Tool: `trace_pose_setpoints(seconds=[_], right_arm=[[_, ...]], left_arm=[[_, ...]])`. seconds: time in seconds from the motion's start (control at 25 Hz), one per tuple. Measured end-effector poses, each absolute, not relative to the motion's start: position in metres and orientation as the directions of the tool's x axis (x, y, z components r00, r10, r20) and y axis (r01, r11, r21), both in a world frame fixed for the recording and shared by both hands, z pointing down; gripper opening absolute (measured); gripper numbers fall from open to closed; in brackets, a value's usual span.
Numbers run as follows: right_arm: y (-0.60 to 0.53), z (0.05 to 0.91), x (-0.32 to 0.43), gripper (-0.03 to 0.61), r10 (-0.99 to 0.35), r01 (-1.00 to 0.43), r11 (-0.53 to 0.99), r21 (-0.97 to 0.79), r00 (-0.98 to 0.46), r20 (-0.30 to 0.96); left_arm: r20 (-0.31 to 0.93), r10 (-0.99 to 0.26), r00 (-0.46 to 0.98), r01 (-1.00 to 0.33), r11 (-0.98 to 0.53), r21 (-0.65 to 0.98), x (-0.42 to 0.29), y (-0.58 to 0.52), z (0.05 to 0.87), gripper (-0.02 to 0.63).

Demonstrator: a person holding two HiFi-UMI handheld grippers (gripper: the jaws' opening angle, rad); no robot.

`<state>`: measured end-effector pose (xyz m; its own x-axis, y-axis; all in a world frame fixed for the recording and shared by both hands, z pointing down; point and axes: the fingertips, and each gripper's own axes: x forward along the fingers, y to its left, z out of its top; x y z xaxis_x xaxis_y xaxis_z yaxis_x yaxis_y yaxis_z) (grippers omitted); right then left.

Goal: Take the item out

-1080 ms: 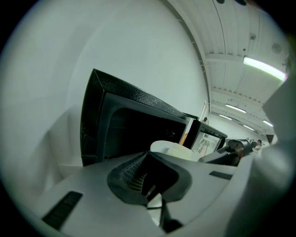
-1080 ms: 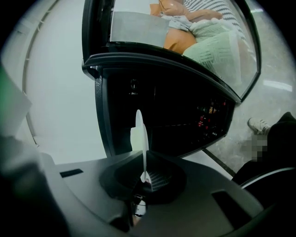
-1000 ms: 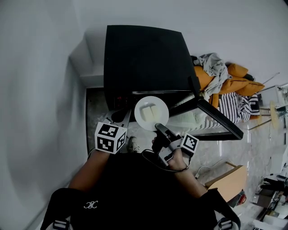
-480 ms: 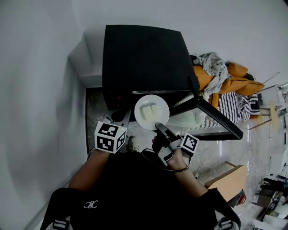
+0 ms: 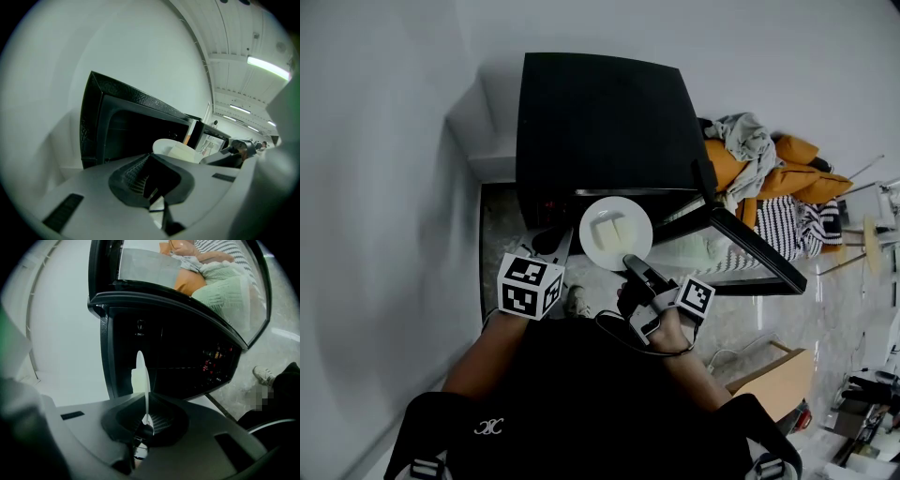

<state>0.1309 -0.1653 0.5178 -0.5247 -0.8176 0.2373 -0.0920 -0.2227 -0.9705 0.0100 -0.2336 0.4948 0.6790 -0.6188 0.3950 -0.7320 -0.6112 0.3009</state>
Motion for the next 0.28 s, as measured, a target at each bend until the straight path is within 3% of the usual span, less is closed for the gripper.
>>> trace_pose_setpoints(seconds=[0.28], right_arm=[[-0.166,0.515,0.1316,0.02,-0.819,-0.09,-0.215,-0.972,-0.526,0.23]], left_arm=[[0.394,-0.618,0.681,-0.73,-0.614,0.3,0.0115,-0.2304,0.494,0.0]])
